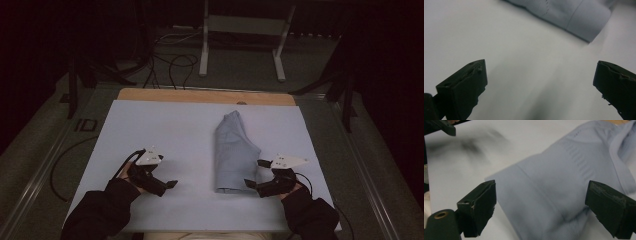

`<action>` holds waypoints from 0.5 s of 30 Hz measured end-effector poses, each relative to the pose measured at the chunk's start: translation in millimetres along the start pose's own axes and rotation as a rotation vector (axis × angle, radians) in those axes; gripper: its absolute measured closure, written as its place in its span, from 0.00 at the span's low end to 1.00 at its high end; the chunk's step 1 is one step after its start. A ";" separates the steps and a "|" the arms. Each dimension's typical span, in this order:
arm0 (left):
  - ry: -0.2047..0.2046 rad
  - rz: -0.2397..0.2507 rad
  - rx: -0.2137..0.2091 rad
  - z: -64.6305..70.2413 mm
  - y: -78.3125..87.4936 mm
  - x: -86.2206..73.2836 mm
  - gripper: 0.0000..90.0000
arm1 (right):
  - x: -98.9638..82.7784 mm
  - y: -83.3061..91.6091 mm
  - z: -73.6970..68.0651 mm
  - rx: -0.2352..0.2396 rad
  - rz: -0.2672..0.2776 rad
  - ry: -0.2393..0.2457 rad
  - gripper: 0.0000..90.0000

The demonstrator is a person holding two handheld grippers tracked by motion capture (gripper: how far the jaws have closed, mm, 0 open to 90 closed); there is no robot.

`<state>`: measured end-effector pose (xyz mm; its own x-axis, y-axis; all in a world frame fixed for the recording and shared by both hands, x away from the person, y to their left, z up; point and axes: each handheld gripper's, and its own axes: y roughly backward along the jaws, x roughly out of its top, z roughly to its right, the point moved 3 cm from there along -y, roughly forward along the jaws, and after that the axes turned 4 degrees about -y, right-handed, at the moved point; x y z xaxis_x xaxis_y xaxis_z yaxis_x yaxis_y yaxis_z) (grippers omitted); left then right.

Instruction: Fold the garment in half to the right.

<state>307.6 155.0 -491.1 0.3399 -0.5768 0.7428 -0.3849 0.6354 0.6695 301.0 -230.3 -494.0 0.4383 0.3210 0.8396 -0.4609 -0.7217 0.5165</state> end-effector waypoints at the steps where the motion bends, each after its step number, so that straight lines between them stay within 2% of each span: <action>1: 0.011 -0.004 0.007 -2.3 4.3 -10.3 0.00 | -6.4 3.4 1.9 -0.015 -0.001 -0.004 0.11; 9: 0.069 0.006 0.051 -11.5 22.3 -43.3 0.00 | -27.6 14.2 7.1 -0.038 -0.016 -0.015 0.11; 11: 0.083 0.001 0.059 -14.0 25.9 -50.3 0.00 | -31.8 17.7 7.5 -0.048 0.004 -0.018 0.11; 15: 0.101 -0.013 0.074 -16.8 30.8 -62.2 0.00 | -40.8 22.8 9.0 -0.079 0.011 -0.029 0.11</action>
<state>289.1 219.1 -516.7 0.4288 -0.5274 0.7335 -0.4410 0.5864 0.6794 279.6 -265.4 -518.0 0.4546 0.2945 0.8406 -0.5244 -0.6744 0.5198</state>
